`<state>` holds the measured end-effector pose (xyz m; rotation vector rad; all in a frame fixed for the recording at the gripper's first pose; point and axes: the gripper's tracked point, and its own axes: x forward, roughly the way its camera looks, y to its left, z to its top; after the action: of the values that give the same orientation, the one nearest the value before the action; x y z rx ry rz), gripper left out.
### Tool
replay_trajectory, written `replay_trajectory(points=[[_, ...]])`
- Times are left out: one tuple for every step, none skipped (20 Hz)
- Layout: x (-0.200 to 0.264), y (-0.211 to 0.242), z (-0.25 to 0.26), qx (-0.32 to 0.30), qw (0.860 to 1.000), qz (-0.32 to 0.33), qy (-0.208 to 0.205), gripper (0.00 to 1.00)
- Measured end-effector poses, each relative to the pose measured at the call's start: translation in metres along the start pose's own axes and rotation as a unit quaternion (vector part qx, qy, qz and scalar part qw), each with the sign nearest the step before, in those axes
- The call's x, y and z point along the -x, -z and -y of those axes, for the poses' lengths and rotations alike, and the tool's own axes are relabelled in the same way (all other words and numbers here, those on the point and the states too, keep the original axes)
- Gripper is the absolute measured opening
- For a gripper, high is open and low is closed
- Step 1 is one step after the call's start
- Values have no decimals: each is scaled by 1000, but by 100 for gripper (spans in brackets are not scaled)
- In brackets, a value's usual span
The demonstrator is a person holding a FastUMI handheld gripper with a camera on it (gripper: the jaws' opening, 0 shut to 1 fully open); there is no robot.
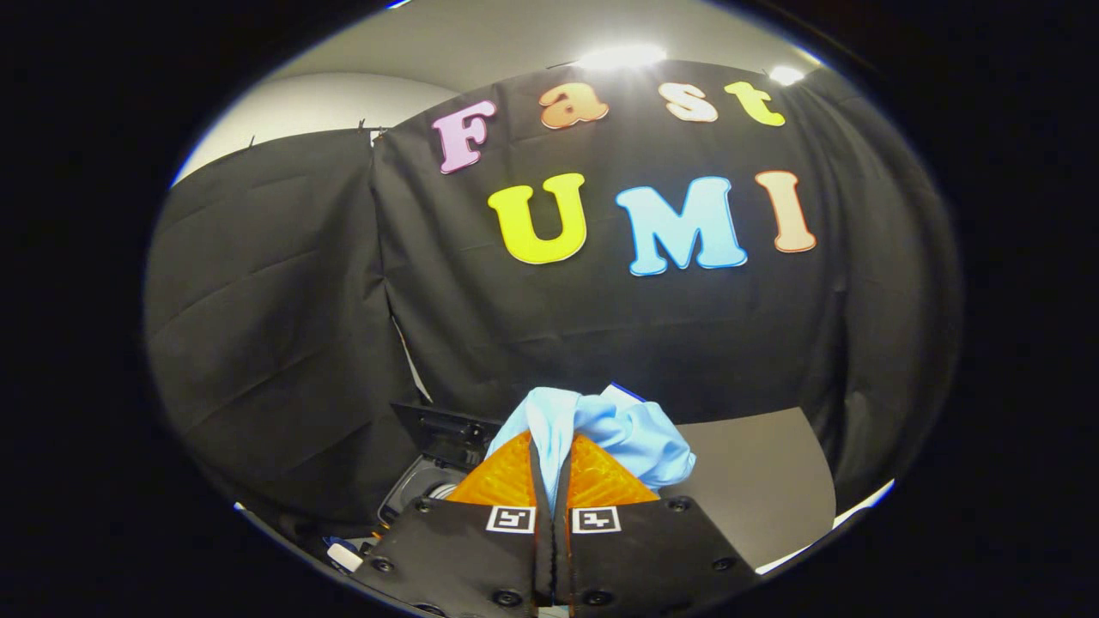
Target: Put the clothes into the washing machine and then close the washing machine lid.
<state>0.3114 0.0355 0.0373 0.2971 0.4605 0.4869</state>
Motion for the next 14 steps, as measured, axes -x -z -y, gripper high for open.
replay_trajectory(points=[[-5, 0, -12, 3, 1000, -3, -13, 2], [-10, -1, -23, 6, 1000, -6, -25, 2], [-13, -1, -36, 8, 999, -6, -38, 2], [-19, -2, -49, 10, 999, -9, -52, 2], [-23, -2, -64, 12, 998, -11, -67, 2], [-29, -3, -78, 15, 997, -13, -81, 2], [-33, -4, -92, 18, 995, -15, -95, 2], [-40, -5, -107, 21, 994, -19, -110, 2], [-45, -3, -123, 25, 992, -21, -124, 2], [-51, -2, -137, 30, 990, -24, -135, 2], [-56, 1, -154, 35, 988, -27, -146, 2], [-61, 3, -169, 37, 987, -29, -155, 2], [-66, 8, -184, 38, 985, -32, -165, 2], [-71, 11, -196, 38, 984, -35, -171, 2]])
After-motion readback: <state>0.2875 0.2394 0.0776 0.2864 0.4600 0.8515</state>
